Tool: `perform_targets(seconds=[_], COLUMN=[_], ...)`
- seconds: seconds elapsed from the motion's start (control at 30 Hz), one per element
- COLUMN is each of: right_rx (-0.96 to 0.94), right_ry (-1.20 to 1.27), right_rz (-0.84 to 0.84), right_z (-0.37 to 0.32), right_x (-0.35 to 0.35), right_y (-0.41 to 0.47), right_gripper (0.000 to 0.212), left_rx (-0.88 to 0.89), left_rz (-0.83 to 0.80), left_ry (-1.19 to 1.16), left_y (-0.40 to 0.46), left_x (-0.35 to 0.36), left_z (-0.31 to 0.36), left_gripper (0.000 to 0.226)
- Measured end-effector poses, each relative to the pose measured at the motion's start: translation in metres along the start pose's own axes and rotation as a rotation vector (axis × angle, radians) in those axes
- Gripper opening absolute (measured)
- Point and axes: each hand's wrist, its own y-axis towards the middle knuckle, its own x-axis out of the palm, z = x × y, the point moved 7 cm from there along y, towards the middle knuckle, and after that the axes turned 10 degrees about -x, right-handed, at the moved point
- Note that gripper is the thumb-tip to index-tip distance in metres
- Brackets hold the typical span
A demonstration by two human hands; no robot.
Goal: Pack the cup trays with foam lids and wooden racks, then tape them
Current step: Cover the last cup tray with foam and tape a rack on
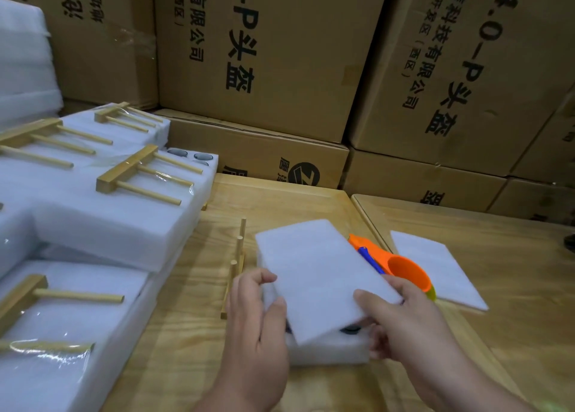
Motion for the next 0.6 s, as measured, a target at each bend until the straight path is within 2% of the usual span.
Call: perform_targets(seconds=[0.07, 0.2, 0.33, 0.4, 0.53, 0.6], right_rx=[-0.045, -0.179, -0.276, -0.264, -0.086, -0.014], right_ry=[-0.118, -0.257, -0.262, -0.229, 0.008, 0.074], right_rz=[-0.001, 0.026, 0.028, 0.012, 0.019, 0.016], right_z=[-0.001, -0.006, -0.008, -0.003, 0.017, 0.024], right_x=[-0.007, -0.02, -0.018, -0.013, -0.004, 0.001], right_y=[-0.001, 0.0, 0.002, 0.005, 0.011, 0.01], right_gripper=[0.016, 0.037, 0.021, 0.011, 0.016, 0.02], left_rx=[-0.082, -0.284, -0.364, -0.372, -0.371, -0.374], left_rz=[-0.018, -0.149, -0.21, -0.234, -0.271, -0.296], left_ry=[-0.045, -0.143, -0.23, -0.28, -0.318, -0.319], left_y=[0.004, 0.007, 0.011, 0.012, 0.016, 0.016], left_x=[0.002, 0.012, 0.015, 0.016, 0.019, 0.019], left_z=[-0.007, -0.022, -0.029, -0.028, -0.024, -0.021], left_gripper=[0.046, 0.054, 0.068, 0.075, 0.061, 0.07])
